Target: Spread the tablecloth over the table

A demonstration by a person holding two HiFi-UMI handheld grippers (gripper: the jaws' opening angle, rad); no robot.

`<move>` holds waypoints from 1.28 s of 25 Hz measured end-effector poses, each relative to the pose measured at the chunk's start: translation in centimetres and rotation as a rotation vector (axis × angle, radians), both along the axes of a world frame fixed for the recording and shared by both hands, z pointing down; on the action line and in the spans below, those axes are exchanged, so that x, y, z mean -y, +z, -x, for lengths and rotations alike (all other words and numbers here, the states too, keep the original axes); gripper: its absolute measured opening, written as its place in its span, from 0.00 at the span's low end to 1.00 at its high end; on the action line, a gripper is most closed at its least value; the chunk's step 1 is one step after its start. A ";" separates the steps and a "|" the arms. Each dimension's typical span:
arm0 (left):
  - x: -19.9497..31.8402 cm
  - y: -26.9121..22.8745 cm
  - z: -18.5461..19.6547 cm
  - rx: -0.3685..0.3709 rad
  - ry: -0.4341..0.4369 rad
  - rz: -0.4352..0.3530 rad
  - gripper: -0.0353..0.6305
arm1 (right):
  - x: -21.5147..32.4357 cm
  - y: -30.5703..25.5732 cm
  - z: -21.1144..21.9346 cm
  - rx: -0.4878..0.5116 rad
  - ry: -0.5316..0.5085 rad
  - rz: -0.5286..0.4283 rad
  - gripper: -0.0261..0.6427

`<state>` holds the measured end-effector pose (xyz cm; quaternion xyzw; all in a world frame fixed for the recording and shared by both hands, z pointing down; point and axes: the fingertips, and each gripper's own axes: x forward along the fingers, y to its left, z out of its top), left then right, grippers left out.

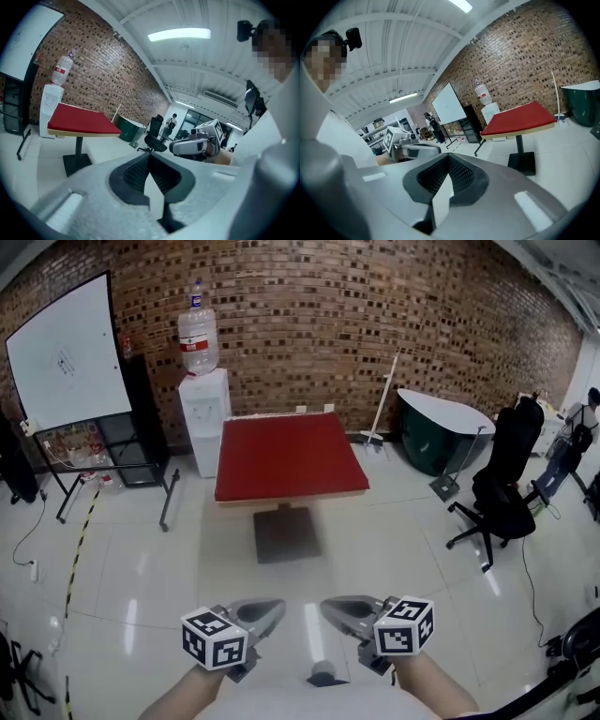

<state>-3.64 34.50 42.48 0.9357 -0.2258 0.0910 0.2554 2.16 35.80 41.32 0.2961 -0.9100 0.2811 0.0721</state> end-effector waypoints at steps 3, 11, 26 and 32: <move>-1.6 -0.4 0.2 0.005 -0.022 -0.030 0.06 | -1.8 0.0 0.0 0.024 -0.008 0.006 0.04; -6.4 0.3 -1.2 0.030 -0.072 -0.035 0.06 | -6.4 0.0 -1.3 0.025 -0.058 -0.004 0.04; -15.3 1.7 -6.4 0.035 -0.100 -0.011 0.06 | -15.2 1.5 -6.3 0.033 -0.096 0.029 0.04; -17.8 1.5 -7.1 0.041 -0.106 -0.004 0.06 | -17.6 1.3 -6.8 0.034 -0.108 0.035 0.04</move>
